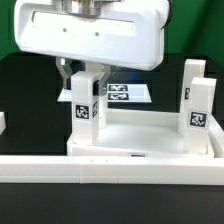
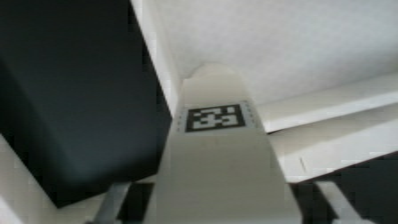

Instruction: Assemble desk

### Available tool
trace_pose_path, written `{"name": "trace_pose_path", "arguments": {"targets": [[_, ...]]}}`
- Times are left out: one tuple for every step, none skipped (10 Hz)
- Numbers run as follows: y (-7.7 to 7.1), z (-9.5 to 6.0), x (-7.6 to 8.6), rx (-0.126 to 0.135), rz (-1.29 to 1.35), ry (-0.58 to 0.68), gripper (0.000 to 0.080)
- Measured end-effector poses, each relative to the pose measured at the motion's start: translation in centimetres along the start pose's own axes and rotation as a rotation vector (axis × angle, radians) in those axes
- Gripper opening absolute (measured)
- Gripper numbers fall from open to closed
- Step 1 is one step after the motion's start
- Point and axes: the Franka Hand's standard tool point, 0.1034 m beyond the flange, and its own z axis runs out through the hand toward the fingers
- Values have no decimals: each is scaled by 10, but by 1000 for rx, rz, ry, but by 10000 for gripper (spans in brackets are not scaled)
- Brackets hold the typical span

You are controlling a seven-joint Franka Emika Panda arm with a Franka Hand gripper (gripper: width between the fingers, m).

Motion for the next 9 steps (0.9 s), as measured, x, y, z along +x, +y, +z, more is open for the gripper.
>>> {"name": "trace_pose_path", "arguments": {"targets": [[1,0,0,-3,50,-2,319],[2,0,-1,-10,67,-3,324],[2,-1,0,-13,79,-1,324],[3,-1,-1,-15,96,-4,358],[3,0,-1,-15,103,-4,358],[3,1,-1,-15,102,-4,540],[3,0,-1,-15,99,-4,540],[-2,-4,-2,-10,89,-2,626],[-7,-11,-4,-2,84,-7,642]]}}
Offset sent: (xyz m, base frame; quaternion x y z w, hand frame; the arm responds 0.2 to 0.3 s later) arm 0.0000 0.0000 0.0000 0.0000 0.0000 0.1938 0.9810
